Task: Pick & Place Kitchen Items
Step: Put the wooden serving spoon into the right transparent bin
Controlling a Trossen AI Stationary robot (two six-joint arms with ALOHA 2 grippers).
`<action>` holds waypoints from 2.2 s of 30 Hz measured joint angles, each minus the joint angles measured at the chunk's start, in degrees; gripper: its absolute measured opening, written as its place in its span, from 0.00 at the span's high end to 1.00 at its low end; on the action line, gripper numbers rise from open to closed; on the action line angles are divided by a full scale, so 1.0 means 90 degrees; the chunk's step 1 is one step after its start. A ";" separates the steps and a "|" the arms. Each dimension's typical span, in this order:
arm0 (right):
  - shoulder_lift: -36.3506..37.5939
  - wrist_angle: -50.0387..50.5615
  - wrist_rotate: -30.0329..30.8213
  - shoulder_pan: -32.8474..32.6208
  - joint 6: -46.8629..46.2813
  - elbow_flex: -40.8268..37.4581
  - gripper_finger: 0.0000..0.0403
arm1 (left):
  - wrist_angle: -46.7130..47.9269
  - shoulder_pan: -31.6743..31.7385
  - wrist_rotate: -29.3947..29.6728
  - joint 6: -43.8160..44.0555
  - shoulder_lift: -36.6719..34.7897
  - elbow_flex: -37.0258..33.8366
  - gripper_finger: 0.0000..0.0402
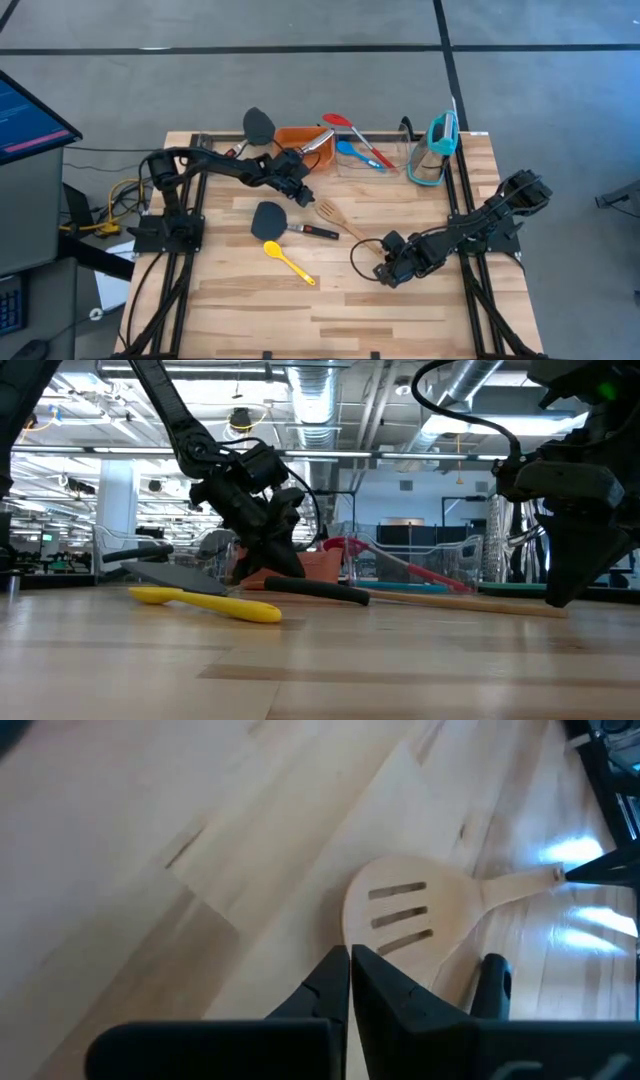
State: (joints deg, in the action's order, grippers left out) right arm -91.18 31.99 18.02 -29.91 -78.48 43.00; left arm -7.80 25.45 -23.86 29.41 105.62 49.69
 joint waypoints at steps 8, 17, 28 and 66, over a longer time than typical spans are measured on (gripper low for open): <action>0.0002 -0.0002 0.0000 0.0000 0.0003 0.0000 1.00 | -0.0144 -0.0002 0.0020 0.0346 0.0392 0.0030 0.88; 0.0002 -0.0041 -0.0029 -0.0007 0.0071 0.0000 1.00 | -0.0294 0.0007 -0.0099 0.0627 0.0334 -0.0001 0.70; 0.0005 -0.0114 -0.0155 -0.0012 0.0069 0.0000 1.00 | -0.0279 0.0046 -0.0194 0.0627 0.0304 -0.0008 0.68; 0.0000 -0.0137 -0.0185 -0.0011 0.0106 0.0000 1.00 | -0.0352 0.0118 -0.0736 0.0316 0.0273 -0.0078 0.71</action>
State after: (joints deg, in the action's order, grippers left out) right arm -91.18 30.76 16.36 -30.01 -77.52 43.00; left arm -10.97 26.52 -30.48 32.25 108.07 48.99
